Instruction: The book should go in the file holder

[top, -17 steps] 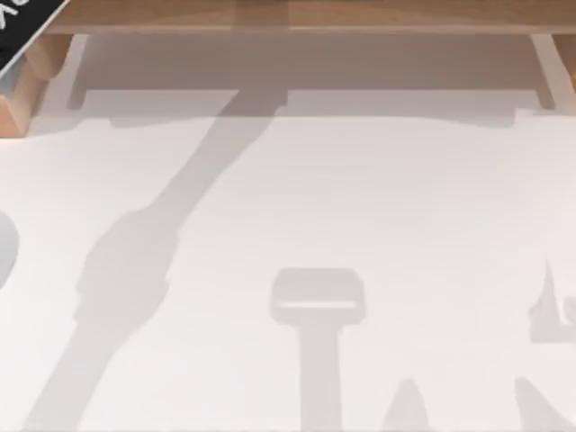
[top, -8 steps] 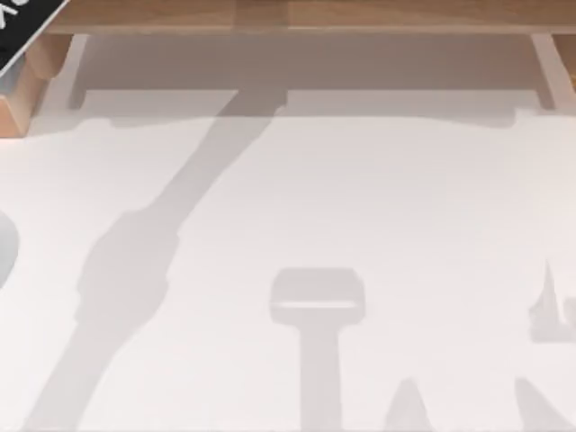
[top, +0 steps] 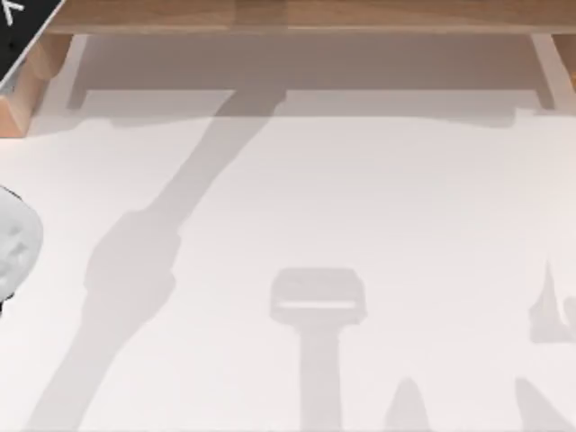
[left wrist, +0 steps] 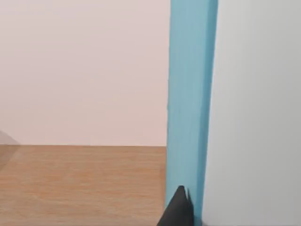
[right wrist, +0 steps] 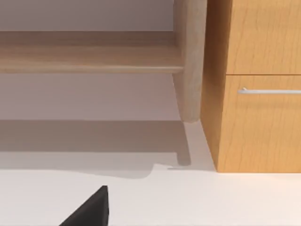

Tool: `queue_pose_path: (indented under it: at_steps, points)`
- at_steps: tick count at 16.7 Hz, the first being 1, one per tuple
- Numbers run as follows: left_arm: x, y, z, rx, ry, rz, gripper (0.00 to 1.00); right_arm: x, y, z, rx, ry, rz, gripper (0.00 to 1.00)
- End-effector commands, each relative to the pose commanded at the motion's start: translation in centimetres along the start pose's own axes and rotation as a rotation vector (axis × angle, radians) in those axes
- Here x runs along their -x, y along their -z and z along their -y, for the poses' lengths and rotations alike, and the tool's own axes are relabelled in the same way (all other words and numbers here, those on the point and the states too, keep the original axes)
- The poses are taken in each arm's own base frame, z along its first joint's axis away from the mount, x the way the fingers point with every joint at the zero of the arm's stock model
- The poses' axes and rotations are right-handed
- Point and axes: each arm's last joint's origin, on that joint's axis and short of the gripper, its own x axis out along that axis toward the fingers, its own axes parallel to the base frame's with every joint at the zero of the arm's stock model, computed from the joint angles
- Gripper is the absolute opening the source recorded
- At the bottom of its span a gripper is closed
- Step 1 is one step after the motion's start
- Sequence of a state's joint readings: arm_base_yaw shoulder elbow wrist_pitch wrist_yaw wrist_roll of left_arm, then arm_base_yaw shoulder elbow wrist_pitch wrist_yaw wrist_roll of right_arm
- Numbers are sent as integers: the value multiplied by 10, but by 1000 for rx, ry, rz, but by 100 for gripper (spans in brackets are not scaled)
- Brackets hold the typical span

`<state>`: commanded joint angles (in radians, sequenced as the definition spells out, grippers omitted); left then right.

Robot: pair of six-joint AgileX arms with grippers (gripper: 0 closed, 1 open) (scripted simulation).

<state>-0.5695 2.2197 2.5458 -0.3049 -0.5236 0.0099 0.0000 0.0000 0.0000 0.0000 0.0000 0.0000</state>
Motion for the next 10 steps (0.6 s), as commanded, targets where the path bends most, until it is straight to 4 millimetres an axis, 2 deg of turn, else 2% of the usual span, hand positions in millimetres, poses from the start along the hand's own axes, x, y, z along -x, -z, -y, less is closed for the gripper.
queue_pose_path:
  at_steps: [4,6,8,10]
  points:
    - [1,-1,-1,0,-1,3,0,0,0,0,0,0,0,100]
    - [3,-12,-13,-9,-13,31,0,0,0,0,0,0,0,100]
    - [2,-29,-45,-50,-55,77,0,0,0,0,0,0,0,100]
    - [1,-45,-91,-129,-127,118,0,0,0,0,0,0,0,100]
